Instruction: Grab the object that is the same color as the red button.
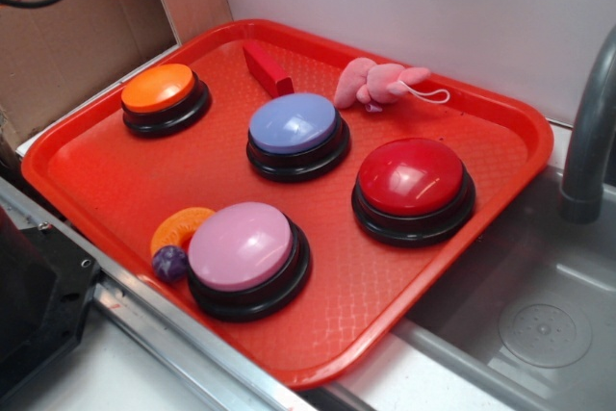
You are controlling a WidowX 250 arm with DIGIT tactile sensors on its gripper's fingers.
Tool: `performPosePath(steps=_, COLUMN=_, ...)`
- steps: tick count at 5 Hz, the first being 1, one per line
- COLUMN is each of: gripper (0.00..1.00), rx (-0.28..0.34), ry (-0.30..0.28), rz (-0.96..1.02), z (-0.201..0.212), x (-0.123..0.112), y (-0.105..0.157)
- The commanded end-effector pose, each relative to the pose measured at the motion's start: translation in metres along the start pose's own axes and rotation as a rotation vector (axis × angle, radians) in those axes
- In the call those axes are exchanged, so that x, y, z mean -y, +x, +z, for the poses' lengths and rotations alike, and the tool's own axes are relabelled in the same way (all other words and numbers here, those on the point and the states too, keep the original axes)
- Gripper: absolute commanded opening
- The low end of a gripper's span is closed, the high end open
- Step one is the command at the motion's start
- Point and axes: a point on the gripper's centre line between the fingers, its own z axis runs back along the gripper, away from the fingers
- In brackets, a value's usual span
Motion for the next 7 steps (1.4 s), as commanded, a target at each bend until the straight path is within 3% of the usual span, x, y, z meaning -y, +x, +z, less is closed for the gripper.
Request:
performPosePath(steps=1, gripper=1.00, rx=0.110, ry=0.001, rz=0.213, z=-0.037, x=0.000, y=0.036)
performPosePath(steps=3, gripper=1.00, rx=0.209, ry=-0.004, rz=0.434, z=-0.071, x=0.003, y=0.055)
performPosePath(steps=6, gripper=1.00, rx=0.193, ry=0.086, rz=0.476, z=-0.122, x=0.011, y=0.066)
performPosePath(steps=7, gripper=1.00, rx=0.173, ry=0.082, rz=0.467, z=-0.132, x=0.013, y=0.067)
